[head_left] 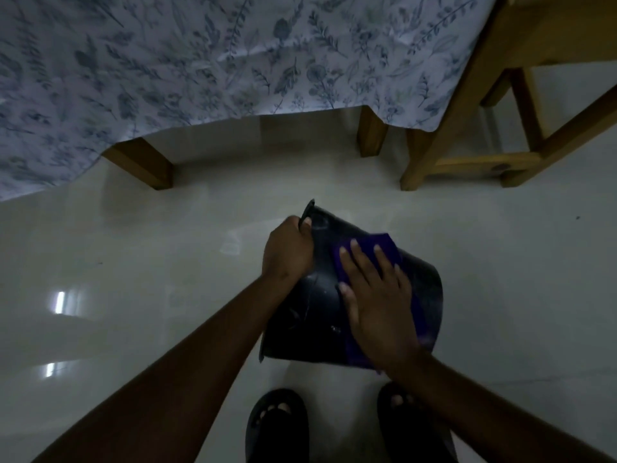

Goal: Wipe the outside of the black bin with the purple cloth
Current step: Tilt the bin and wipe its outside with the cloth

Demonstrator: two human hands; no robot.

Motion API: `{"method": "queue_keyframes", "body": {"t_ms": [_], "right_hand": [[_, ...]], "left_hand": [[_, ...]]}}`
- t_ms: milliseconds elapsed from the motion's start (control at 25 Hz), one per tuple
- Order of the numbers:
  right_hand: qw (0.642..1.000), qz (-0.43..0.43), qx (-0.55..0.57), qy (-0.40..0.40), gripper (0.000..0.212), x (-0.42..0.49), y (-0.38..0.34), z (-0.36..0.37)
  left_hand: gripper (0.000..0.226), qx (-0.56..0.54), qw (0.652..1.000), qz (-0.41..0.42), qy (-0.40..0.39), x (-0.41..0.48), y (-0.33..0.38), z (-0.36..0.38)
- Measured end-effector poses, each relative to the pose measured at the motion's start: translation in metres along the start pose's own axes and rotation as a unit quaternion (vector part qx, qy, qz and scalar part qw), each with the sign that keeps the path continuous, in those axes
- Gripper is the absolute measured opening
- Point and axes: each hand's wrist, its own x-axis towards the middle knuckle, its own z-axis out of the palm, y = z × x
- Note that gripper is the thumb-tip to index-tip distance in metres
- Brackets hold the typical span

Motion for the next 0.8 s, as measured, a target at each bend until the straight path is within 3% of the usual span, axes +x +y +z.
{"method": "queue_keyframes", "body": {"t_ms": [120,320,480,560,680,800], "right_hand": [[1.0,0.012,-0.004,0.016,0.054,0.046,0.027,-0.007],[0.999,0.038,0.01,0.032,0.055,0.05,0.03,-0.002],[0.997,-0.044,-0.045,0.034,0.052,-0.032,0.009,0.014],[0.997,-0.051,-0.037,0.032,0.053,-0.009,0.014,0.009],[0.998,0.051,0.038,0.006,0.051,0.076,0.027,-0.014],[0.992,0.112,0.051,0.022,0.056,0.076,0.037,-0.017]], "left_hand": [[0.032,-0.099,0.993,0.018,-0.06,-0.002,0.007,-0.007],[0.031,-0.038,0.996,0.078,-0.032,-0.021,-0.006,-0.01],[0.032,-0.016,0.997,0.067,-0.03,0.001,0.006,-0.003],[0.031,-0.011,0.997,0.069,-0.03,0.0,0.007,-0.003],[0.031,0.007,0.999,0.046,-0.027,0.001,0.005,-0.005],[0.035,0.015,0.999,0.049,-0.007,0.001,0.006,-0.004]]}}
